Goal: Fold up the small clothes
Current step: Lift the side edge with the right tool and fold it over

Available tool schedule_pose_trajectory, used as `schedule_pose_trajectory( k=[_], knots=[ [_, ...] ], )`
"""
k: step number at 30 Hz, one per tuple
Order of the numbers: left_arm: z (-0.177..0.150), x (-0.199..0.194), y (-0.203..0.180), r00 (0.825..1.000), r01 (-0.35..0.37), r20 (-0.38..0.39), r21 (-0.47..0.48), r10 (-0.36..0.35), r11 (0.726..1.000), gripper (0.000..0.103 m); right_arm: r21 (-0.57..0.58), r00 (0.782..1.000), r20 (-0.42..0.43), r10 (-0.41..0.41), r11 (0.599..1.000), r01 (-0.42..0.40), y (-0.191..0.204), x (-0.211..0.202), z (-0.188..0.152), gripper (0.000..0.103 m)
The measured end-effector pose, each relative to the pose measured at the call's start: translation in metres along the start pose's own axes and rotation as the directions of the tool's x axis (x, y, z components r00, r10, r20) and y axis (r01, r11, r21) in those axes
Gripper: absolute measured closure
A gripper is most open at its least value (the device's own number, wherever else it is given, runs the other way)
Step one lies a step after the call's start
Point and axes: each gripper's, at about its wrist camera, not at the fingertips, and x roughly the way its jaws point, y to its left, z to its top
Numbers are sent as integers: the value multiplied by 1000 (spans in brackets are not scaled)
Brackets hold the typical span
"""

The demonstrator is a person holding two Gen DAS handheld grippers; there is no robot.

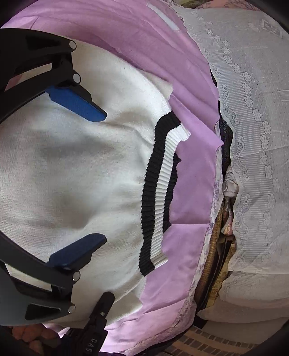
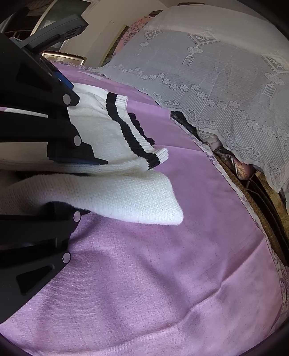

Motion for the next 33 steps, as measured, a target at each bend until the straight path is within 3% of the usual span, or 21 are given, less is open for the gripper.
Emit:
schedule_pose_trajectory(
  k=[3, 8, 13, 17, 22, 26, 29, 33],
  knots=[
    [0, 22, 12, 997, -25, -79, -1, 24, 1000, 4, -2, 1000, 2, -3, 1000, 3, 0, 0, 0, 81],
    [-7, 20, -9, 993, -111, -20, 97, 114, 989, 4, 5, 1000, 17, -2, 1000, 1, 1, -4, 0, 82],
    [-5, 1, -6, 999, -27, 37, 73, 24, 997, 8, -26, 998, 56, 9, 1000, -7, 19, -16, -1, 83],
    [-6, -13, -31, 993, 75, 79, 143, -87, 987, 7, -49, 997, 76, 23, 999, -20, 37, -25, -4, 83],
    [-1, 2, -47, 996, 73, 29, 169, -79, 983, 7, -158, 995, 102, 12, 987, 4, 76, -34, -17, 83],
    [8, 0, -29, 988, 152, 14, 82, -153, 985, 7, -272, 989, 139, -58, 958, 94, 112, -32, -32, 83],
    [14, -4, -16, 987, 155, 32, 50, -157, 987, 7, -316, 979, 174, -108, 935, 160, 135, -27, -38, 83],
    [22, -10, 8, 984, 173, 48, 8, -173, 985, 8, -342, 977, 171, -127, 922, 180, 164, -21, -39, 83]
  ],
)
